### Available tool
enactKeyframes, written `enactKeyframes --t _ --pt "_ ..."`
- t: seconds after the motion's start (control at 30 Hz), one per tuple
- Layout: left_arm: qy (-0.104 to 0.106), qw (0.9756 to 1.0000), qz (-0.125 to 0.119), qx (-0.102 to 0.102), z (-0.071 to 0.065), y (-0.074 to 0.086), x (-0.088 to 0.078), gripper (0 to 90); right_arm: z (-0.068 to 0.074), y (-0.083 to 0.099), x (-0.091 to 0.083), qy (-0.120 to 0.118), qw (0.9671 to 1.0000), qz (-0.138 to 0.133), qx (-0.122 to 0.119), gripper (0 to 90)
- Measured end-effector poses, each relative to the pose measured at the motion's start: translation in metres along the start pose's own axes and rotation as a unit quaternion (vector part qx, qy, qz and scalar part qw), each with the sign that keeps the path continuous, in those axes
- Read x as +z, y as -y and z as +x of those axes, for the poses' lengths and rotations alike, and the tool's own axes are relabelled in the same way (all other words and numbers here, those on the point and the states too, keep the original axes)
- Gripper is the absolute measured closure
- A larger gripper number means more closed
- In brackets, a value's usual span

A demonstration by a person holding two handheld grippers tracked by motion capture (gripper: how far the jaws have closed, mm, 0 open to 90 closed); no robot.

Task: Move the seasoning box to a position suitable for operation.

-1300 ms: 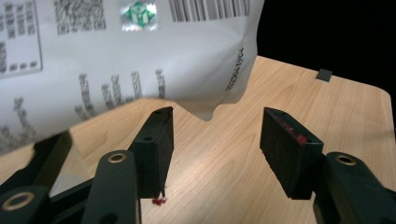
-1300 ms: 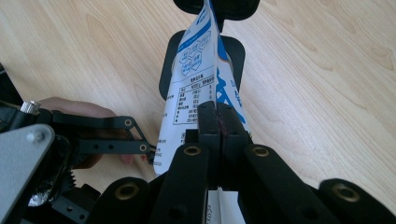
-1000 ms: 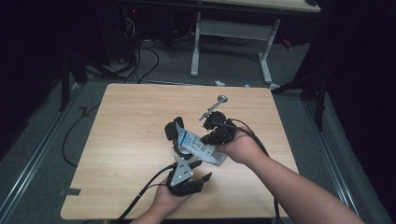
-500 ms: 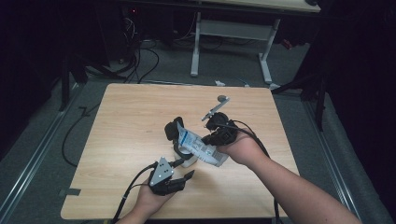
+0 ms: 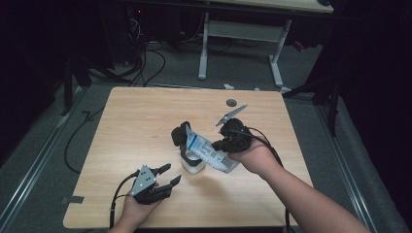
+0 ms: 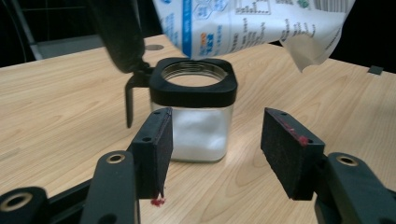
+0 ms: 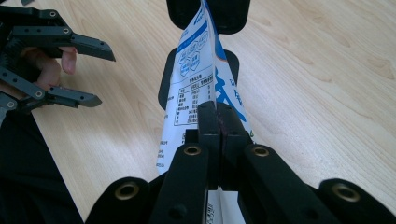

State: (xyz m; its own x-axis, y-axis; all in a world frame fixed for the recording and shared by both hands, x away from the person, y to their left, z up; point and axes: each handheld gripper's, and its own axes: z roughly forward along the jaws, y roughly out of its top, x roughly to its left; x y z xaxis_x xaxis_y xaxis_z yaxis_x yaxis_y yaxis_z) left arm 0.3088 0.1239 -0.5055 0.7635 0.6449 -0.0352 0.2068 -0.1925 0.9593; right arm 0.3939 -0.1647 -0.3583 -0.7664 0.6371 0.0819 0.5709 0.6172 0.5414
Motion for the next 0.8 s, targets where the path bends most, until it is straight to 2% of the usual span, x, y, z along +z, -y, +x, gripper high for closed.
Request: enactKeyframes --t 0.1,0.3,0.4,0.43,0.53,0.57,0.6,0.67,0.73,0.8 --pt "-0.002 1.0000 -0.004 -0.008 0.003 0.000 -0.001 44.2 -0.004 0.006 -0.003 -0.004 0.9998 -0.017 0.004 90.0" --pt "-0.007 0.9999 0.000 -0.011 0.005 0.002 -0.001 44.2 -0.017 0.025 -0.009 -0.002 0.9981 -0.057 0.024 90.0" --pt "-0.010 0.9999 0.001 -0.014 0.007 0.002 -0.002 44.2 -0.021 0.031 -0.011 0.001 0.9974 -0.065 0.031 90.0" --pt "-0.010 0.9998 0.002 -0.014 0.008 0.002 -0.002 44.2 -0.026 0.038 -0.013 0.004 0.9961 -0.078 0.041 90.0" --pt "-0.012 0.9998 0.005 -0.016 0.009 0.003 -0.001 44.2 -0.031 0.045 -0.016 0.008 0.9952 -0.087 0.044 90.0" --pt "-0.013 0.9998 0.007 -0.016 0.009 0.004 0.000 44.2 -0.036 0.051 -0.019 0.012 0.9936 -0.100 0.052 90.0" --pt "-0.013 0.9998 0.007 -0.016 0.009 0.004 0.000 44.2 -0.036 0.051 -0.019 0.012 0.9936 -0.100 0.052 90.0" --pt "-0.014 0.9997 0.009 -0.016 0.009 0.005 0.000 44.2 -0.041 0.058 -0.021 0.012 0.9913 -0.115 0.064 90.0" --pt "-0.015 0.9997 0.010 -0.016 0.010 0.005 0.000 44.2 -0.045 0.064 -0.021 0.023 0.9911 -0.114 0.064 90.0" --pt "-0.015 0.9997 0.010 -0.017 0.010 0.005 0.000 44.2 -0.048 0.071 -0.021 0.025 0.9892 -0.127 0.069 90.0"
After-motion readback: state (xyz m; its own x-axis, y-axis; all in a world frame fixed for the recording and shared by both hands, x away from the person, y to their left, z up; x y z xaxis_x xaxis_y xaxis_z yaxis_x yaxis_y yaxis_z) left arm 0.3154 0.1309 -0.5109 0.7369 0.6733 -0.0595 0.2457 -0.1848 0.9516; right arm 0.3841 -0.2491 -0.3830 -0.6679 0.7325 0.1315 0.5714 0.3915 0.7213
